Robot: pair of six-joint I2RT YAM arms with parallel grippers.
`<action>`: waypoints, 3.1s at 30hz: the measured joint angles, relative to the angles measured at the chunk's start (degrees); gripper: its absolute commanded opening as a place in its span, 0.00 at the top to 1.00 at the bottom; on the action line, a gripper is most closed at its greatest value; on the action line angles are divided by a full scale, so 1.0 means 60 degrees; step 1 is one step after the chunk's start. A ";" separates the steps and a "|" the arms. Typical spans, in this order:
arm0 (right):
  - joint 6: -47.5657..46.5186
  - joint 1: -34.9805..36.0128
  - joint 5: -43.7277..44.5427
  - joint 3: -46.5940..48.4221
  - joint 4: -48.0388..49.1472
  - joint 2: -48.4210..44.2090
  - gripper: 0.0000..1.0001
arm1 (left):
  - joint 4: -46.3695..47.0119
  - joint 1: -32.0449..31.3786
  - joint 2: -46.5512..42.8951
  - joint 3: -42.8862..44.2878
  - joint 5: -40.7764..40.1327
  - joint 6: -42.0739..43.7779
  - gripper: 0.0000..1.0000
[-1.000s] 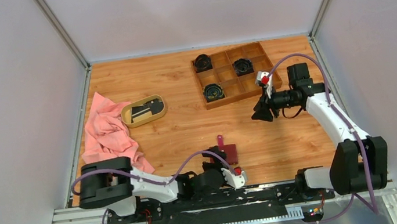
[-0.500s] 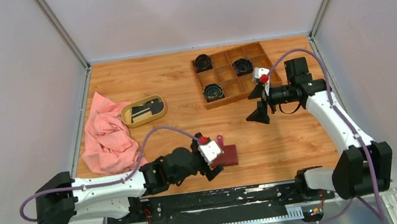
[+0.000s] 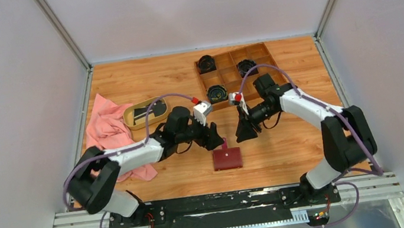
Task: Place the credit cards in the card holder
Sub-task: Close the card holder at the center of the board.
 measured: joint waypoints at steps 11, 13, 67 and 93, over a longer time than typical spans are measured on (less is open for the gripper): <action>0.0237 0.0251 0.0339 0.0747 -0.1016 0.2051 0.78 | 0.0022 0.0827 0.2885 0.1497 0.1985 -0.0109 0.41; 0.0164 0.0251 0.0328 0.0849 -0.1180 0.2073 0.78 | 0.0015 0.0933 0.3100 0.1548 0.2262 -0.0051 0.41; -0.0841 0.0255 0.0226 0.0936 -0.1840 0.2069 0.80 | 0.0474 0.1410 0.5085 0.2823 0.4419 -0.1188 0.67; -0.0867 0.0255 0.0229 0.0936 -0.1872 0.2069 0.81 | 0.0525 0.1490 0.5359 0.2845 0.4736 -0.1257 0.69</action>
